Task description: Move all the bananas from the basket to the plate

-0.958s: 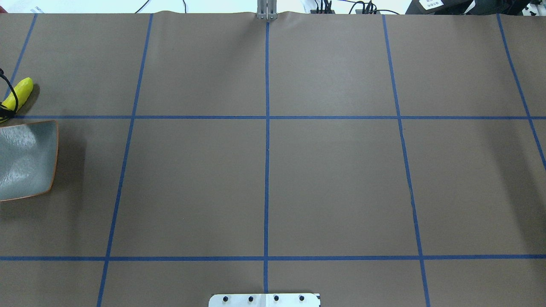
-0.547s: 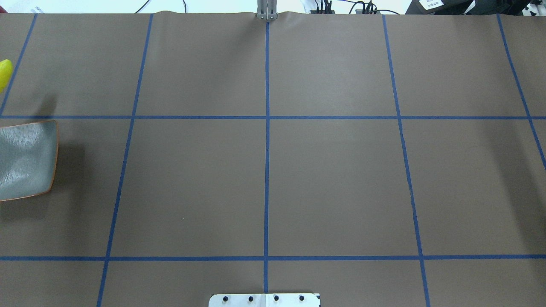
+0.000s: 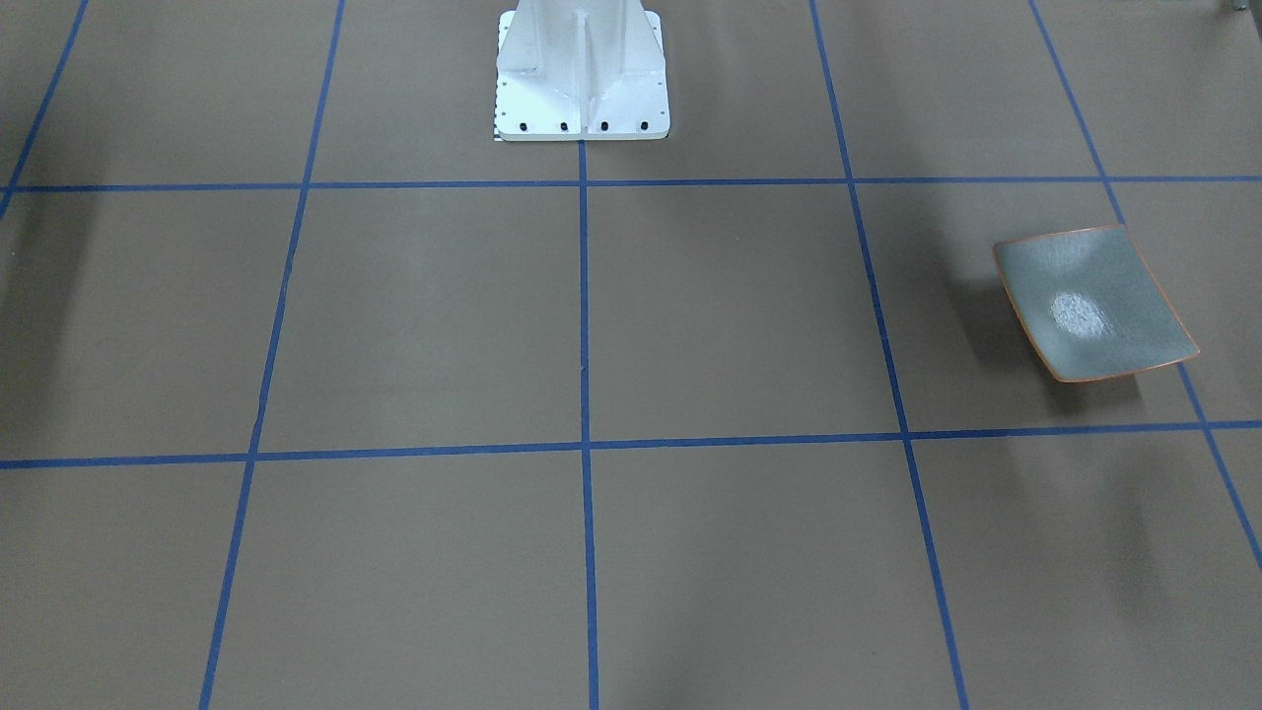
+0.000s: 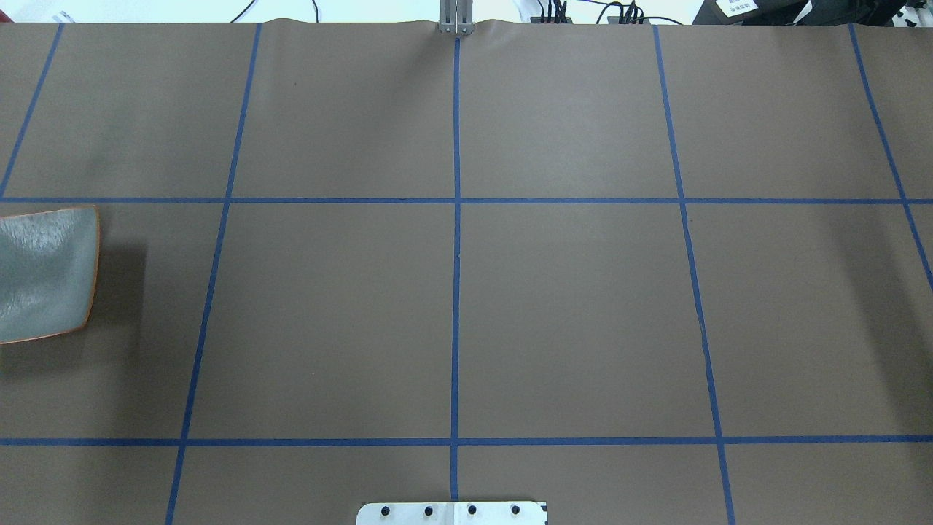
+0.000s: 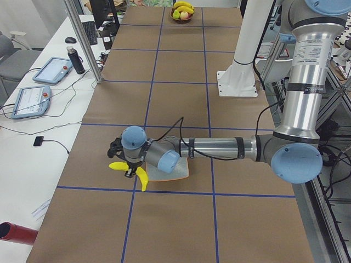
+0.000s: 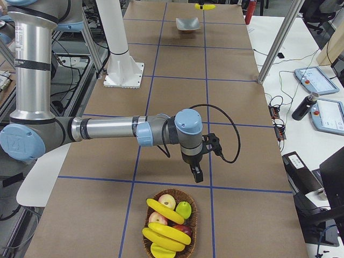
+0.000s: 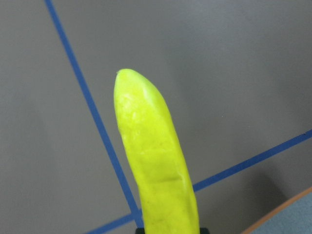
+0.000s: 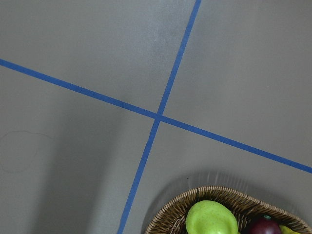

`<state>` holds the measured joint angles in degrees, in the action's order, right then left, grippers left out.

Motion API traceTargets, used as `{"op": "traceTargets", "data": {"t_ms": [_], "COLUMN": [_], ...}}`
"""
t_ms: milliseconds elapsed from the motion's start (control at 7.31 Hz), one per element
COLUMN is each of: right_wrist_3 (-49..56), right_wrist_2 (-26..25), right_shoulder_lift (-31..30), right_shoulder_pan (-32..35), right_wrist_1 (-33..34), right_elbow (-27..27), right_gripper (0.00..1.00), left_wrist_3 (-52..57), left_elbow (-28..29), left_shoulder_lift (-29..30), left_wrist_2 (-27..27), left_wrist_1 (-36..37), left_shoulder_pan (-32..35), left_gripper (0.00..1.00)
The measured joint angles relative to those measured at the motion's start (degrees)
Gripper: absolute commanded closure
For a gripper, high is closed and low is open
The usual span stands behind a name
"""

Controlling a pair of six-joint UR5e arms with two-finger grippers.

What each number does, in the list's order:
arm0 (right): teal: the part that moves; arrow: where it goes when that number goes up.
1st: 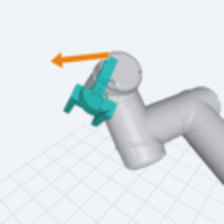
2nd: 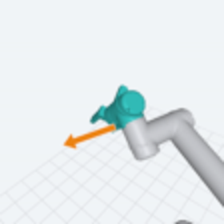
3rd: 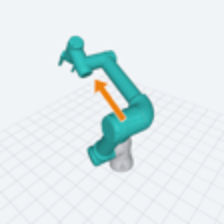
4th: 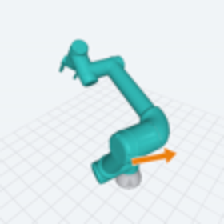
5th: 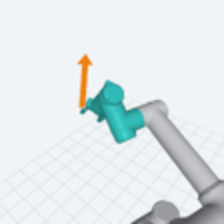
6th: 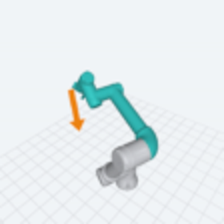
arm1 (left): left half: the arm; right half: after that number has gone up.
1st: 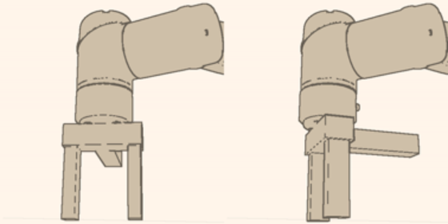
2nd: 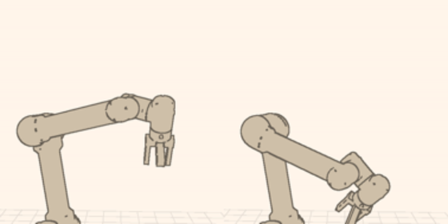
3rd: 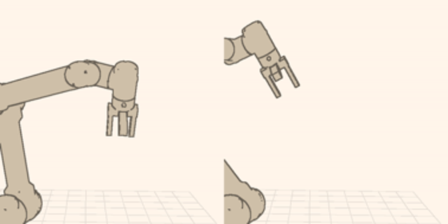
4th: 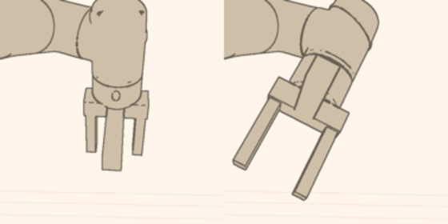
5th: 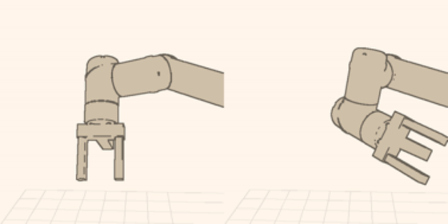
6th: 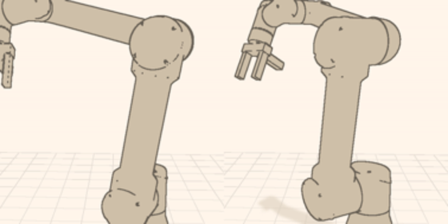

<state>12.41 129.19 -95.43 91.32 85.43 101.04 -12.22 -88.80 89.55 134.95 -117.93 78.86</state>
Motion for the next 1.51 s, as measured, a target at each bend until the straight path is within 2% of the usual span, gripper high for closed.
{"op": "traceTargets", "data": {"t_ms": [137, 274, 411, 547, 958, 1506], "right_wrist_3": [0.0, 0.0, 0.0, -0.1, 0.1, 5.1], "right_wrist_2": [0.0, 0.0, 0.0, 0.0, 0.1, 0.2], "right_shoulder_lift": [0.0, 0.0, 0.0, 0.1, 0.1, -1.5], "right_shoulder_pan": [0.0, 0.0, 0.0, 0.0, 0.0, 1.9], "right_wrist_1": [0.0, 0.0, 0.0, 0.0, 0.0, 0.1], "right_elbow": [-0.1, -0.2, -0.2, -0.2, -0.3, -2.2], "right_gripper": [0.0, 0.0, 0.0, 0.0, 0.0, 0.01], "left_wrist_3": [-7.4, -12.4, -15.0, -16.3, -16.4, -16.5], "left_elbow": [-6.7, -10.7, -12.3, -12.7, -13.3, -18.3], "left_shoulder_lift": [-5.0, -8.1, -9.2, -9.5, -9.5, -8.8], "left_wrist_2": [-1.4, -2.1, -2.4, -2.9, -5.4, 0.7], "left_wrist_1": [0.0, 0.0, 0.0, 0.0, -1.8, -1.9], "left_shoulder_pan": [-3.7, -6.4, -8.2, -9.8, -12.8, -10.2], "left_gripper": [1.0, 0.93, 0.42, 0.01, 0.0, 0.0]}}
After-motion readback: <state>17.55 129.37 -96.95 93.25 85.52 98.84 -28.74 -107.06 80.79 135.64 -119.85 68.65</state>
